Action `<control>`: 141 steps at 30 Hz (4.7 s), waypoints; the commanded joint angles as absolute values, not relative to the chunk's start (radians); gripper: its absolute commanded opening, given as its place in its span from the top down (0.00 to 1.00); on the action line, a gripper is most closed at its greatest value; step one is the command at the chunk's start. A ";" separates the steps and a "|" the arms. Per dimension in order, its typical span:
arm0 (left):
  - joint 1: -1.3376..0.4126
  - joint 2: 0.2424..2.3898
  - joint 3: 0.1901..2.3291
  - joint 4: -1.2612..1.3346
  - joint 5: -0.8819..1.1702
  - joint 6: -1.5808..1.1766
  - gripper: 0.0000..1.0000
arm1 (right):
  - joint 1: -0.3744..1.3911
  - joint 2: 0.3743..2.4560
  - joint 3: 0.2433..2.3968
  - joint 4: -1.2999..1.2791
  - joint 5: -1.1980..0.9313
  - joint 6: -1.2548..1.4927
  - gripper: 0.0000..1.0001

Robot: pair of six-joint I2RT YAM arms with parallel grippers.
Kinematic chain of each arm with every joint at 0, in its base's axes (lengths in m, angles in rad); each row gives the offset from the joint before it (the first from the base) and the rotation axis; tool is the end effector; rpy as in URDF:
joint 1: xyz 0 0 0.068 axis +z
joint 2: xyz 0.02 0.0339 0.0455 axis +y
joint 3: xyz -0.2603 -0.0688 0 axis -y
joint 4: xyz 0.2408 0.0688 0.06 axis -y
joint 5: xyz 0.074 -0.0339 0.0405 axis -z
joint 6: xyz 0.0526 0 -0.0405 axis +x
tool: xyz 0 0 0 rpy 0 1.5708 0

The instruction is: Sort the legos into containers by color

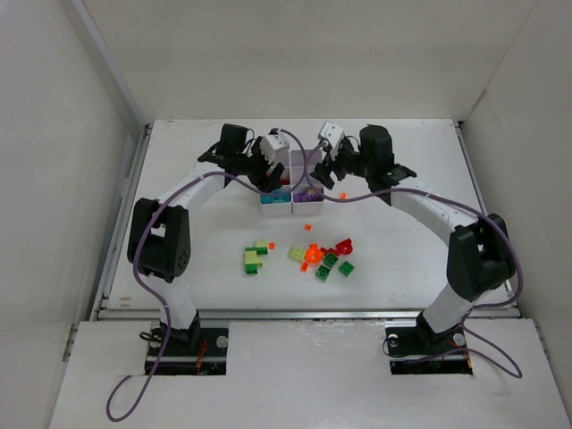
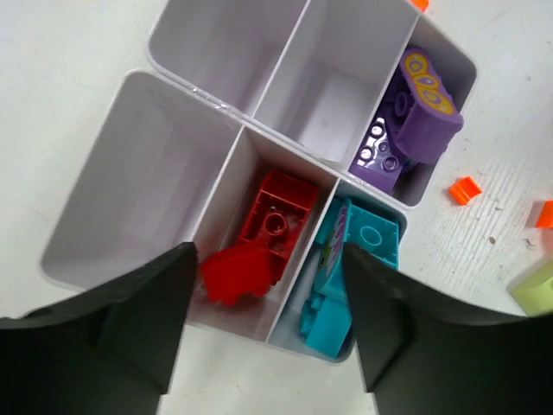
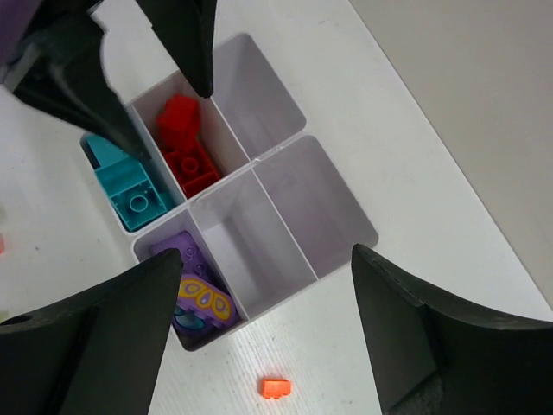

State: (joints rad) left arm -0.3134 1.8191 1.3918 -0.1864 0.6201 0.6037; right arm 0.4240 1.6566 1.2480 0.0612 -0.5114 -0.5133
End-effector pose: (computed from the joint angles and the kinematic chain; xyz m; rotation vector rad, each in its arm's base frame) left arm 0.3934 -0.1596 0.2534 1.2240 1.7028 -0.5006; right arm 0.3538 0.1880 0.2914 -1.1466 1.5083 0.4283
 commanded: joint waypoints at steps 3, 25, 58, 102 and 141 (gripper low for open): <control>-0.318 1.810 1.431 -0.173 0.571 0.577 0.21 | 0.390 1.608 1.265 0.114 -0.425 -0.367 0.15; -0.318 1.637 1.474 -0.244 0.171 0.257 0.00 | 0.354 1.703 1.287 -0.161 0.261 0.327 0.12; -0.261 1.348 0.948 -0.055 -0.307 0.086 0.00 | 0.403 2.017 1.404 -0.359 0.172 0.483 0.46; -0.261 1.348 0.939 -0.046 -0.287 0.074 0.00 | 0.617 1.898 1.569 -0.158 0.068 -0.002 0.36; -0.281 1.302 0.900 -0.037 -0.276 0.074 0.00 | 0.716 1.920 1.339 -0.357 -0.063 -0.259 0.53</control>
